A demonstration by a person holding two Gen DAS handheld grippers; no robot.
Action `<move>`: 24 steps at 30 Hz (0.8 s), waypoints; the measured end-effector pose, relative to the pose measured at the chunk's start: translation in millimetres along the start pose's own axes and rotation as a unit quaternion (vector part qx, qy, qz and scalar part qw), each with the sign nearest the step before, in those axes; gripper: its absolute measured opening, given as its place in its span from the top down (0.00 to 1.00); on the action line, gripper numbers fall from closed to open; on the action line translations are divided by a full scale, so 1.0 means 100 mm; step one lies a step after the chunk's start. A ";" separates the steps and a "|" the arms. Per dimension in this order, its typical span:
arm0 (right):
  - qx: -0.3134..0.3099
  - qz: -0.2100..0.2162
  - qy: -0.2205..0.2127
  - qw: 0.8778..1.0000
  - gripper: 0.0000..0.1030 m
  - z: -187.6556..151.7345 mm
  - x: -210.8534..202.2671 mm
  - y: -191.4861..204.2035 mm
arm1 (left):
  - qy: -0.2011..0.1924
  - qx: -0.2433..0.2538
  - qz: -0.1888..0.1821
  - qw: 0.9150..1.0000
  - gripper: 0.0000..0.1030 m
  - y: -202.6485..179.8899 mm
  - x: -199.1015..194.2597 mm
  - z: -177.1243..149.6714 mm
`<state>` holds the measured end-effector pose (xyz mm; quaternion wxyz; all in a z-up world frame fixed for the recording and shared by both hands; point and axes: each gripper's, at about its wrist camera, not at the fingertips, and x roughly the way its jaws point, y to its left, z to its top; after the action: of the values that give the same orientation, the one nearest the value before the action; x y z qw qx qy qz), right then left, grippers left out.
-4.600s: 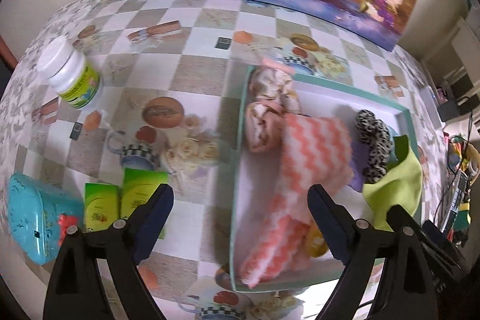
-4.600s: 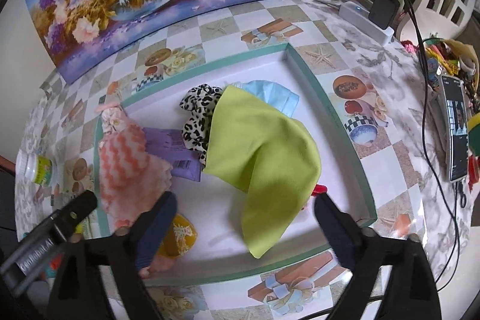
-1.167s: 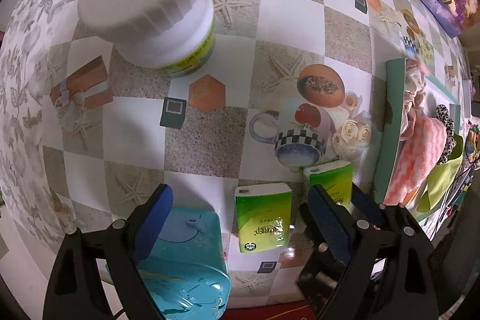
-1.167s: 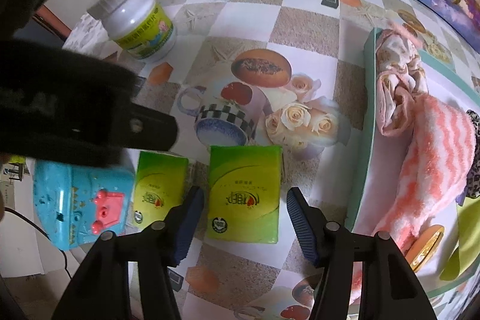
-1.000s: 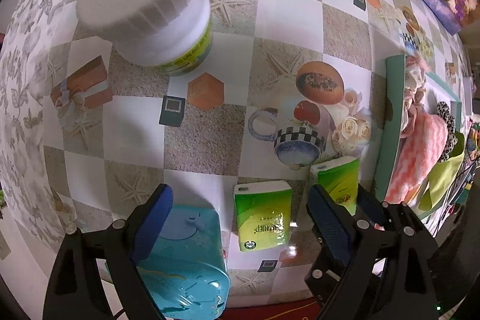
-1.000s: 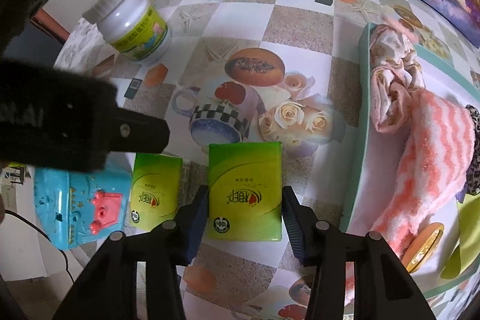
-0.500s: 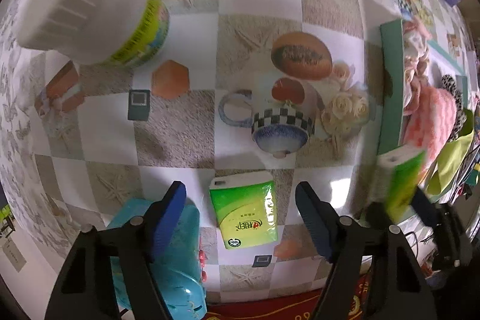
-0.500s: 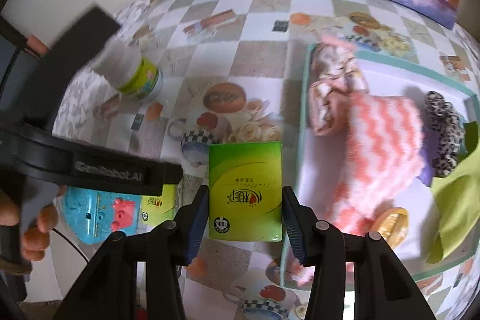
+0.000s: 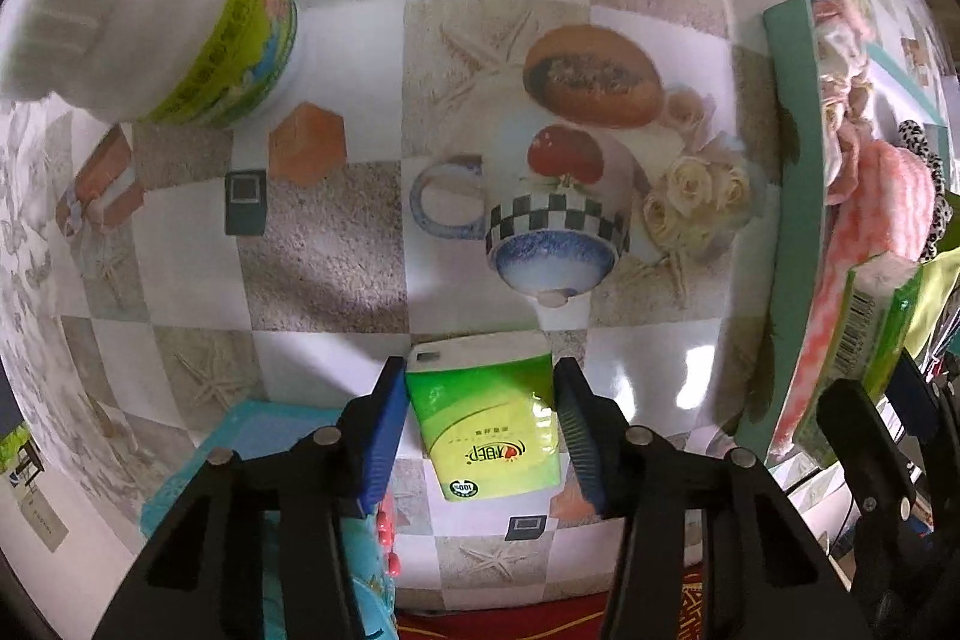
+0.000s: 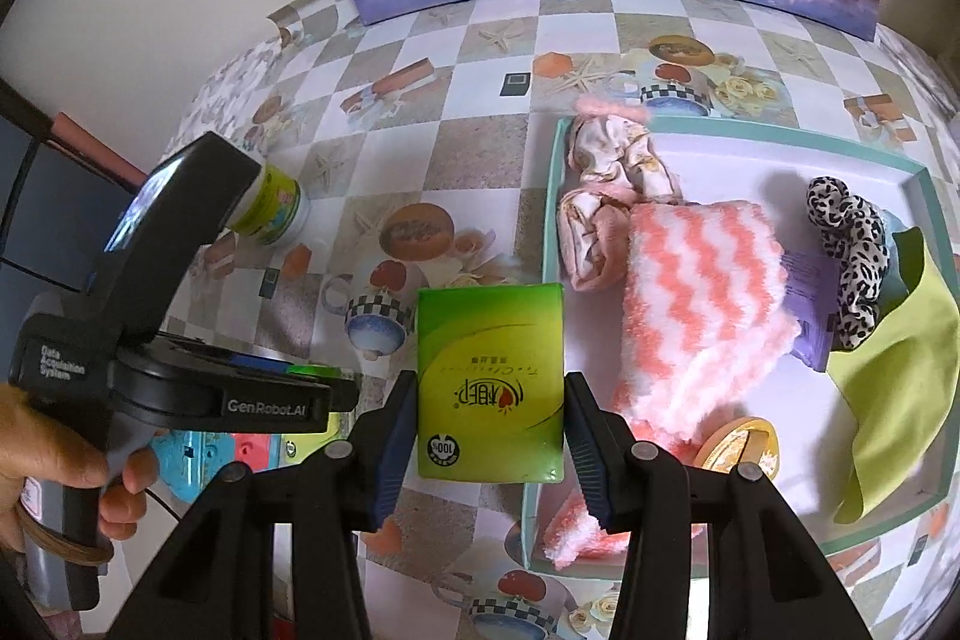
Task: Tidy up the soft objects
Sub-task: 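Carry both green tissue packs into the white tray and release them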
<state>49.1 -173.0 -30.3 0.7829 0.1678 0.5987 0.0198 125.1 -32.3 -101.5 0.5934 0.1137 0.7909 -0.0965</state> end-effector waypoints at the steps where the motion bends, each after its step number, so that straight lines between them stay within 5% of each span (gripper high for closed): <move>1: 0.001 0.001 -0.001 1.000 0.51 0.00 -0.01 0.00 | -0.005 0.001 0.001 1.000 0.51 -0.01 -0.05 -0.01; 13: 0.017 0.009 -0.024 1.000 0.51 -0.01 -0.19 -0.11 | -0.114 0.007 -0.013 0.993 0.51 -0.22 -0.77 -0.29; 24: 0.070 -0.014 -0.057 0.996 0.51 -0.10 -0.49 -0.56 | -0.227 -0.005 -0.057 0.972 0.51 -0.54 -1.26 -0.65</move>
<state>16.0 -235.2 -3.0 0.8023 0.2143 0.5555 -0.0429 84.0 -73.1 38.1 0.7516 0.0404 0.6413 -0.1491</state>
